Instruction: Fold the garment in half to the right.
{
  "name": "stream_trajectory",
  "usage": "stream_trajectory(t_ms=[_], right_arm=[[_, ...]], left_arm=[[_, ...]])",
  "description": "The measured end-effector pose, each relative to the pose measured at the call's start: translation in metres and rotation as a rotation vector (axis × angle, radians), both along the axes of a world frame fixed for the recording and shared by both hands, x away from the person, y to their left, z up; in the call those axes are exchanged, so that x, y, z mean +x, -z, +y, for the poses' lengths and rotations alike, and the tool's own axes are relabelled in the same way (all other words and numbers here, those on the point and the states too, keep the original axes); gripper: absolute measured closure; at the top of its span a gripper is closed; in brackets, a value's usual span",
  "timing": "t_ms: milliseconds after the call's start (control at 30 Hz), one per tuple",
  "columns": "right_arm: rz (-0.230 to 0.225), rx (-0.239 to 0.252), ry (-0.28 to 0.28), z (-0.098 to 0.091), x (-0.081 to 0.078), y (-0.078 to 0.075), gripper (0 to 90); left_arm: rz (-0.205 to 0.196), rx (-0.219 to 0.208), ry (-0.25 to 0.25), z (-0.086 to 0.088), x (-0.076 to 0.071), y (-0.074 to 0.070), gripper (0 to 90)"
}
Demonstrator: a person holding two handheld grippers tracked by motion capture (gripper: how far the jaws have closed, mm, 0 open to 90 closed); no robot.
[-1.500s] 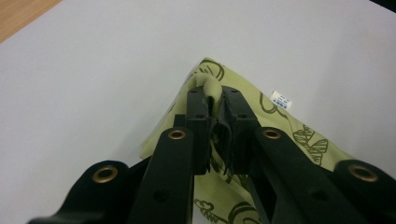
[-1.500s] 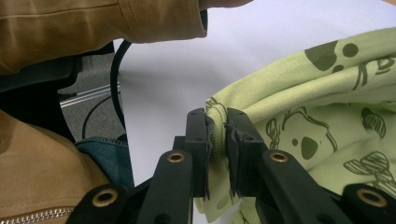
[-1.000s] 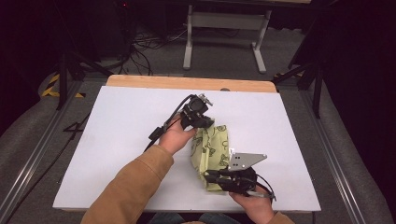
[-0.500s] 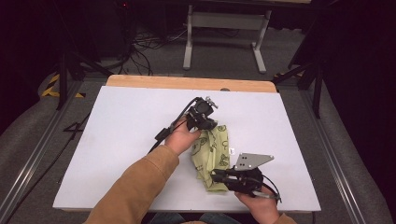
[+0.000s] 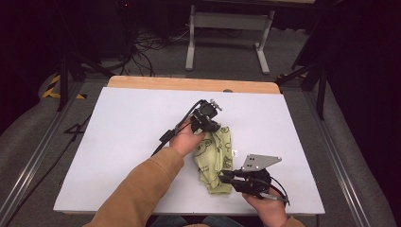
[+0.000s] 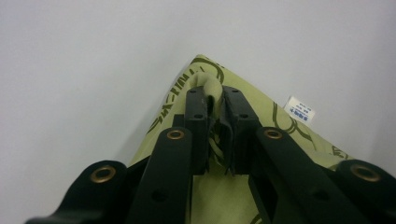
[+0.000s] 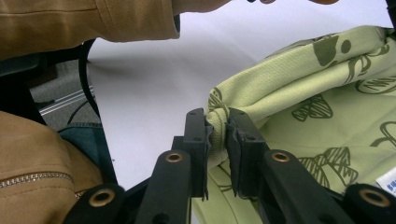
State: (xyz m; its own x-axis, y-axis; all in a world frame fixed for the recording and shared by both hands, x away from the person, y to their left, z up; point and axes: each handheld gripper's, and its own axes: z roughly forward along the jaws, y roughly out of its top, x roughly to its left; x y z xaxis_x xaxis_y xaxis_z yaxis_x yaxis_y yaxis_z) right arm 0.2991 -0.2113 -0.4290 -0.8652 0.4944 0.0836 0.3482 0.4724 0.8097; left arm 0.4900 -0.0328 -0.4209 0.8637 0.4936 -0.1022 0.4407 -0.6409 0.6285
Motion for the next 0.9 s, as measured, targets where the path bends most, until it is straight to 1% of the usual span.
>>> stream_trajectory(t_ms=[167,300,367,400,433,467,500,533,567,600,633,700,800,833,867,900], right_arm=[[0.004,-0.002,0.012,-0.004,0.0,0.001,78.4],[0.004,-0.01,0.019,-0.006,0.0,0.001,77.7],[0.003,-0.012,0.022,-0.008,0.0,0.0,76.4],[0.003,-0.013,0.022,-0.008,0.0,0.0,75.8],[0.001,-0.015,0.024,-0.009,0.0,-0.001,74.7],[0.003,-0.013,0.024,-0.01,-0.001,-0.001,73.8],[0.004,-0.012,0.024,-0.01,-0.001,-0.001,72.8],[0.005,-0.012,0.024,-0.01,-0.001,-0.002,71.9],[0.003,-0.014,0.027,-0.011,-0.001,-0.002,70.0],[0.003,-0.015,0.029,-0.011,-0.002,-0.003,68.9],[-0.001,-0.015,0.031,-0.012,-0.002,-0.003,66.0],[-0.007,-0.015,0.044,-0.012,-0.002,-0.004,56.6],[0.001,-0.007,0.052,-0.014,-0.002,-0.006,55.5],[-0.008,-0.009,0.052,-0.015,-0.003,-0.007,53.6],[-0.019,-0.011,0.063,-0.016,-0.003,-0.009,47.9],[-0.019,-0.011,0.063,-0.016,-0.003,-0.009,47.9]], left_arm=[[0.007,-0.001,0.002,-0.003,0.001,0.003,81.1],[-0.001,-0.004,0.003,-0.003,0.001,0.004,80.0],[-0.005,-0.017,-0.006,-0.001,0.002,0.003,78.1],[-0.005,-0.017,-0.006,-0.001,0.002,0.003,76.8],[-0.004,-0.028,-0.011,0.0,0.002,0.001,74.5],[-0.007,-0.049,-0.022,0.002,0.002,-0.001,72.0],[-0.01,-0.05,-0.02,0.003,0.002,-0.002,68.4],[-0.012,-0.06,-0.023,0.004,0.001,-0.003,66.7],[-0.012,-0.06,-0.023,0.004,0.001,-0.003,63.7],[-0.014,-0.077,-0.028,0.006,0.001,-0.005,62.0],[-0.012,-0.084,-0.03,0.007,0.001,-0.006,60.8],[-0.018,-0.092,-0.032,0.009,0.0,-0.008,58.0],[-0.018,-0.096,-0.034,0.011,0.0,-0.01,56.2],[-0.018,-0.099,-0.036,0.012,0.0,-0.011,55.1],[-0.012,-0.107,-0.036,0.013,-0.001,-0.012,52.7],[-0.012,-0.107,-0.036,0.013,-0.001,-0.012,51.7]])
